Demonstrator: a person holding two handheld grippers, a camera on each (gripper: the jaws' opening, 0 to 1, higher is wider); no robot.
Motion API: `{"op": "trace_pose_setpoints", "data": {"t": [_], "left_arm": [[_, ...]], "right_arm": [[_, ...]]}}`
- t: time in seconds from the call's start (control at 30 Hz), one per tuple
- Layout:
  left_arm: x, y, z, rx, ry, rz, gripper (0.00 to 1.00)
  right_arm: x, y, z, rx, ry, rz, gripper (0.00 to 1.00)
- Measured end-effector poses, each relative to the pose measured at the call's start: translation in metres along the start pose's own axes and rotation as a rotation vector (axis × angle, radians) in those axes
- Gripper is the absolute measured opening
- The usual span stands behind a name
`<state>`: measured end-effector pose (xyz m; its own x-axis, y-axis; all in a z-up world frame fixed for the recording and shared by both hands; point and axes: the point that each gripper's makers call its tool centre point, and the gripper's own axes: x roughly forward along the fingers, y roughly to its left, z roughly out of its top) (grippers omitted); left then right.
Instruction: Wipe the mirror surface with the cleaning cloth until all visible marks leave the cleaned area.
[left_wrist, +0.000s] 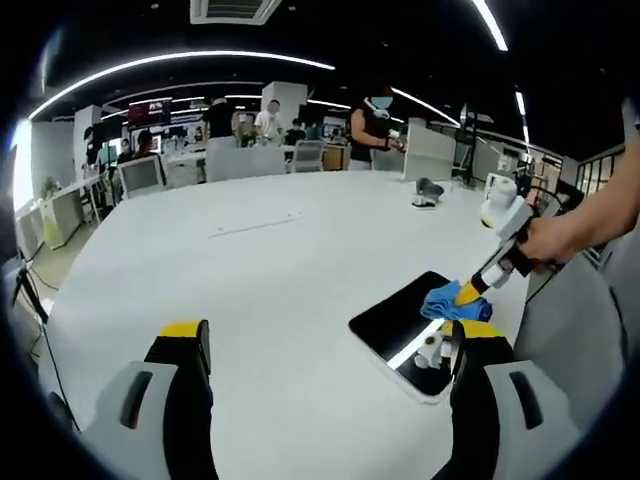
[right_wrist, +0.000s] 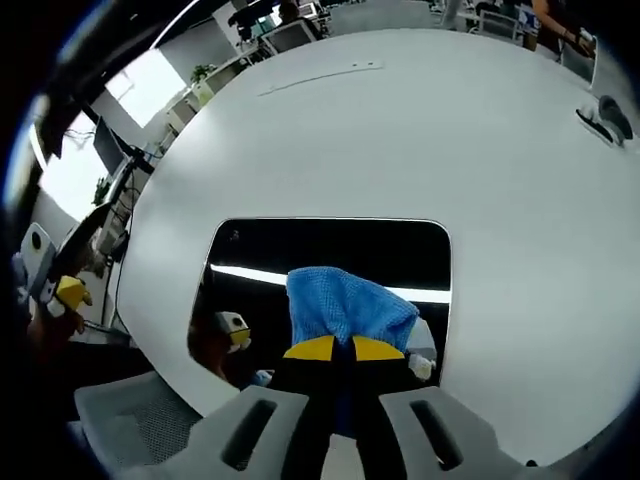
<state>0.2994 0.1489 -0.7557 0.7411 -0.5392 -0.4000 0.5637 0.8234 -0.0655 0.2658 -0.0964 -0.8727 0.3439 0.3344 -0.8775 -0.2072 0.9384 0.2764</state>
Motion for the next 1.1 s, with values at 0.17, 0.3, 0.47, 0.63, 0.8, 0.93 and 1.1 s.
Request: {"op": "trace_pose_setpoints", "data": {"t": [0.17,0.3,0.47,0.63,0.8,0.93,1.1], "left_arm": [[0.003,0.003,0.003,-0.024,-0.004,0.006,0.99],[0.006,-0.003,0.001,-0.033,0.000,0.000,0.99],[0.004,-0.004,0.001,-0.012,0.004,0.001,0.99],[0.003,-0.003,-0.002,0.003,0.011,0.009,0.99],[0.001,-0.003,-0.004,-0.004,0.012,0.020,0.99],[0.003,-0.005,-0.007,0.012,0.020,0.018,0.99],[0.001,-0.002,-0.002,0.014,0.011,0.030,0.99]], "right_arm": [[-0.003,0.004,-0.011,-0.047,0.005,-0.002,0.00],[-0.006,0.004,-0.016,-0.050,0.006,0.005,0.00],[-0.008,0.005,-0.020,-0.037,0.003,0.011,0.00],[-0.011,0.007,-0.028,-0.033,0.016,0.022,0.00],[-0.012,0.009,-0.035,-0.027,0.025,0.030,0.00],[-0.013,0.010,-0.037,-0.028,0.022,0.037,0.00],[-0.014,0.010,-0.039,-0.042,0.027,0.040,0.00]]}}
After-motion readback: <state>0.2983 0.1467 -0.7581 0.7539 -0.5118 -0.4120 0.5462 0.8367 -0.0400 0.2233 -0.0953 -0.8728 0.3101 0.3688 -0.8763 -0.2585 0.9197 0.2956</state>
